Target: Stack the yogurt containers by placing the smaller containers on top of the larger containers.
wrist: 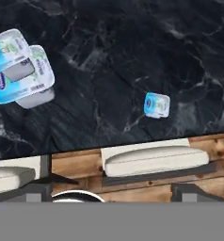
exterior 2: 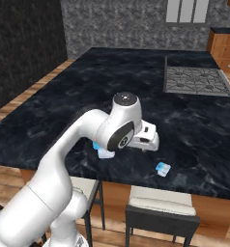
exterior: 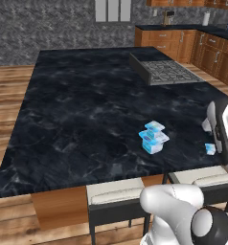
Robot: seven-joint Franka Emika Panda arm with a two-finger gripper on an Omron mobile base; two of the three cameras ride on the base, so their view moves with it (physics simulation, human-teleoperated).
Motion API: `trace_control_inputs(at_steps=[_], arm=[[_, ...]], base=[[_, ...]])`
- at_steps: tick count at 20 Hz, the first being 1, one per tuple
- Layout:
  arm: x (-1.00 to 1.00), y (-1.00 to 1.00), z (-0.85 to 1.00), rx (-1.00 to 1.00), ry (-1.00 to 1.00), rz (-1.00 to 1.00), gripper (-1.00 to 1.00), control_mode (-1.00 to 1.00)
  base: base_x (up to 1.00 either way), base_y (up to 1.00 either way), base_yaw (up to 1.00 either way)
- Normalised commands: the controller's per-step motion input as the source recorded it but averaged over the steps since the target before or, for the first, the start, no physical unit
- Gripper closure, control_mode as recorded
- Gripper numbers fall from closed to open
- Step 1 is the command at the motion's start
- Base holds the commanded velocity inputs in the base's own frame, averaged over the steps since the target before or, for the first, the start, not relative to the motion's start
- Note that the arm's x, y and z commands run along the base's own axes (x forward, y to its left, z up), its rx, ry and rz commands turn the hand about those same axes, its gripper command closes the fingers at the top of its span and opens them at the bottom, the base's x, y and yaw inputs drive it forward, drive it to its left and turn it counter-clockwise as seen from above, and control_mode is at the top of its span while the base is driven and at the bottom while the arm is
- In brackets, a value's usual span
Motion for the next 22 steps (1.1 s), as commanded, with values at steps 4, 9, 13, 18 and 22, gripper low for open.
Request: trace_control_inputs(at_steps=[4, 9, 13, 18, 22], arm=[[0.03, -0.38, -0.11, 0.18, 0.16, -0.22, -1.0, -1.0], [0.06, -0.39, -0.15, 0.11, 0.02, -0.08, -1.0, -1.0], [0.09, -0.47, -0.39, 0.14, 0.0, 0.0, -1.0, -1.0], [0.33, -0.05, -0.36, 0.03, 0.0, 0.0, -1.0, -1.0], [0.49, 0.0, -0.32, 0.0, 0.0, 0.03, -1.0, -1.0]], base=[[0.0, 0.0, 0.0], [0.0, 0.0, 0.0], [0.0, 0.0, 0.0], [0.0, 0.0, 0.0], [0.0, 0.0, 0.0]])
